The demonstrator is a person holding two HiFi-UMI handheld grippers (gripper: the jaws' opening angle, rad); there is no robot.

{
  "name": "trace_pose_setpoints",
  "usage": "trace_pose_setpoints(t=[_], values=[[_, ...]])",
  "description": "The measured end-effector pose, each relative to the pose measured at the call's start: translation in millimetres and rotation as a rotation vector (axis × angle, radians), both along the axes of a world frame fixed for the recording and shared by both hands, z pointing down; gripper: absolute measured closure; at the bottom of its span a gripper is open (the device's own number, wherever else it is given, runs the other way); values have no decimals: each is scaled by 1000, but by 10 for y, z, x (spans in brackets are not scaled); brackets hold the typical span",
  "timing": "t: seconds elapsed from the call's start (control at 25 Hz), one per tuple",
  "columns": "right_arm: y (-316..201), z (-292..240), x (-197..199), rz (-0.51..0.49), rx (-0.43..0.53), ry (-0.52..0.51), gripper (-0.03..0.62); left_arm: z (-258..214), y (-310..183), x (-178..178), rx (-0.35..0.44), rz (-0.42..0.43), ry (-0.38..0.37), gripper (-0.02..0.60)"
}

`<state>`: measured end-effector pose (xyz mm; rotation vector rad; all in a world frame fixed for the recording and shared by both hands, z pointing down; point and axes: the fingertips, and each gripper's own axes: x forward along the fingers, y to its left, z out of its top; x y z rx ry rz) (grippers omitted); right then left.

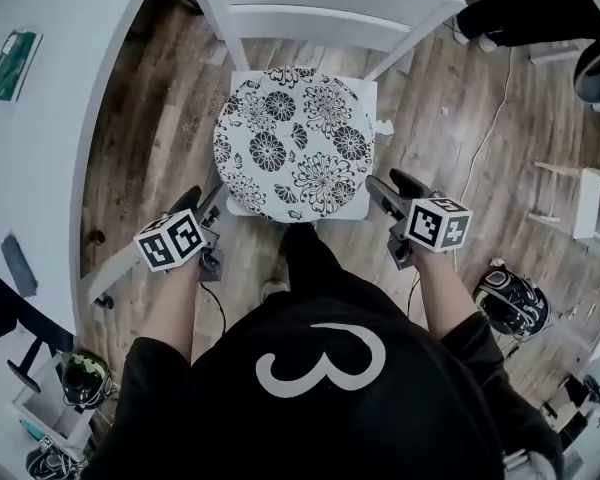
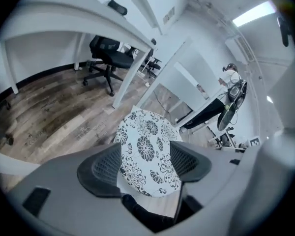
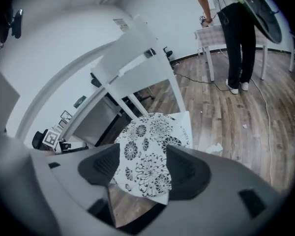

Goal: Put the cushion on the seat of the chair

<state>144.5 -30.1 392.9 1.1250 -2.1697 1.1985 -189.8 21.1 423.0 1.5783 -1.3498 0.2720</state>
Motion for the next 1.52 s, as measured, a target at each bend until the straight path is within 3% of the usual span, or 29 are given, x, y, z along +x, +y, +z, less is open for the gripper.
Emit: trace_pose_setpoints(t=[0.08,0.24,0.32,0.48,0.6,0.72,0.84,1.08,1.52], values=[[226,-294,-177,-44,42,-40,298,-297,100,42,51,-5,-5,273],[780,-978,-454,-93,141,-134,316,-1102,430,254,184,55,116,329],[1162,-1309,-584,-117,172,-176,339,-1526,703,376,250,126,176,376],[1977,-1904,-872,-176,224,-257,444,-2207,1361,581,336,290,262,503],[2449,-2321,-987,-176,286,-342,546,-2599,1799,712,400,390,256,542],[2790,-2659,-1062,-195,324,-433,577,-2914,2125,882,481,483,208,545],[3025,-2874,-1099,-202,343,-493,583,-3197,2442,1060,530,550,236,552],[3255,-3088,-1078,-234,392,-509,585,-3600,2704,1310,558,559,398,555],[3390,-3179,-924,-258,438,-467,586,-3708,2820,1516,592,586,349,560]])
